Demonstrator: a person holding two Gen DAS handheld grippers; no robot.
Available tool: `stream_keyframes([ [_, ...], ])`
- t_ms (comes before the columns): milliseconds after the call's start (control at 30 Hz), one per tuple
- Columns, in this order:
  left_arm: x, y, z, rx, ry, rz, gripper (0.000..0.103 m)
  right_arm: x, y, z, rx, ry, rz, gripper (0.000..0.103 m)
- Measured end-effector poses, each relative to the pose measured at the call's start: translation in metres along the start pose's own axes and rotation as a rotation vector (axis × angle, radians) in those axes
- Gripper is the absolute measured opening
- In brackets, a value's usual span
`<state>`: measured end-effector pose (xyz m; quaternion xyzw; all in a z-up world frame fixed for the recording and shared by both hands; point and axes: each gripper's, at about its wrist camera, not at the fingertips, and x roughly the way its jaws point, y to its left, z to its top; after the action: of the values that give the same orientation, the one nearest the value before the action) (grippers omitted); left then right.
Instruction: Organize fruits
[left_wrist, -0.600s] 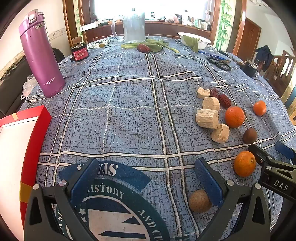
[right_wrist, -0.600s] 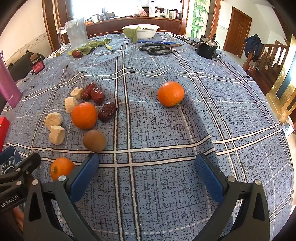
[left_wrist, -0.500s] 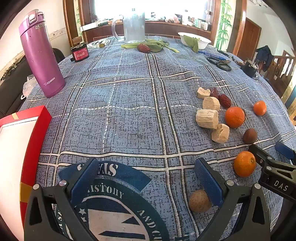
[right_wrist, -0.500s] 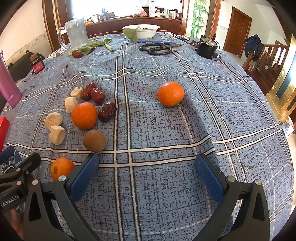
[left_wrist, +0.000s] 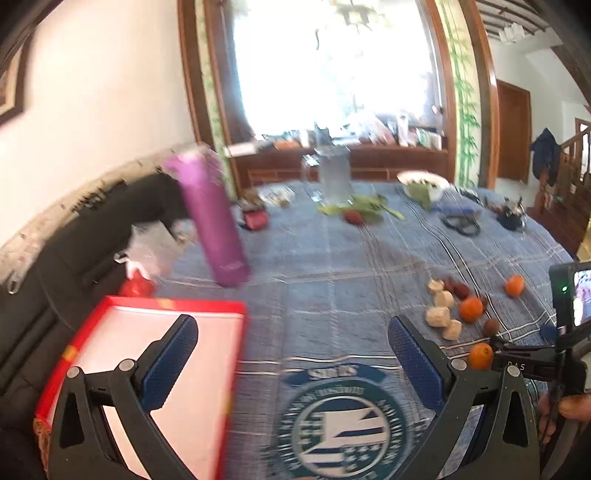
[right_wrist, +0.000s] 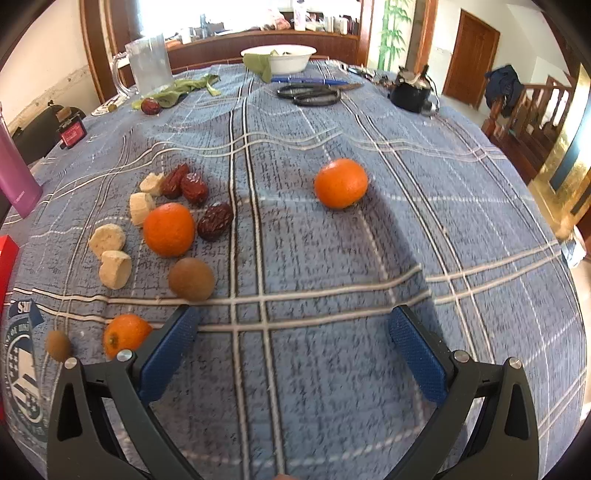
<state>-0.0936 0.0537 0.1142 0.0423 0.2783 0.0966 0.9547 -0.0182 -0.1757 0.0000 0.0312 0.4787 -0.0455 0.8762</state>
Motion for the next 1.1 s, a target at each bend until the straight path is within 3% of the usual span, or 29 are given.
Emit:
stream_keyframes([
  [67, -0.01, 0.012, 0.003, -0.013, -0.019, 0.014, 0.102, -0.013, 0.004, -0.003, 0.021, 0.01, 0.04, 0.103],
  [200, -0.023, 0.034, 0.004, -0.04, -0.03, 0.03, 0.102, -0.055, 0.019, -0.016, 0.032, -0.085, 0.094, 0.103],
  [367, -0.032, 0.065, 0.001, -0.099, -0.023, 0.069, 0.102, -0.142, 0.053, -0.029, -0.054, -0.326, 0.202, 0.103],
  [467, -0.032, 0.083, -0.003, -0.137, -0.012, 0.091, 0.102, -0.175, 0.076, -0.034, -0.123, -0.437, 0.259, 0.103],
  [633, -0.034, 0.109, -0.011, -0.181, -0.017, 0.144, 0.102, -0.179, 0.108, -0.039, -0.153, -0.392, 0.382, 0.103],
  [767, -0.034, 0.127, -0.015, -0.208, -0.017, 0.171, 0.102, -0.187, 0.131, -0.05, -0.193, -0.448, 0.373, 0.103],
  [1100, -0.03, 0.142, -0.021, -0.208, -0.004, 0.164, 0.102, -0.189, 0.154, -0.056, -0.253, -0.443, 0.348, 0.103],
])
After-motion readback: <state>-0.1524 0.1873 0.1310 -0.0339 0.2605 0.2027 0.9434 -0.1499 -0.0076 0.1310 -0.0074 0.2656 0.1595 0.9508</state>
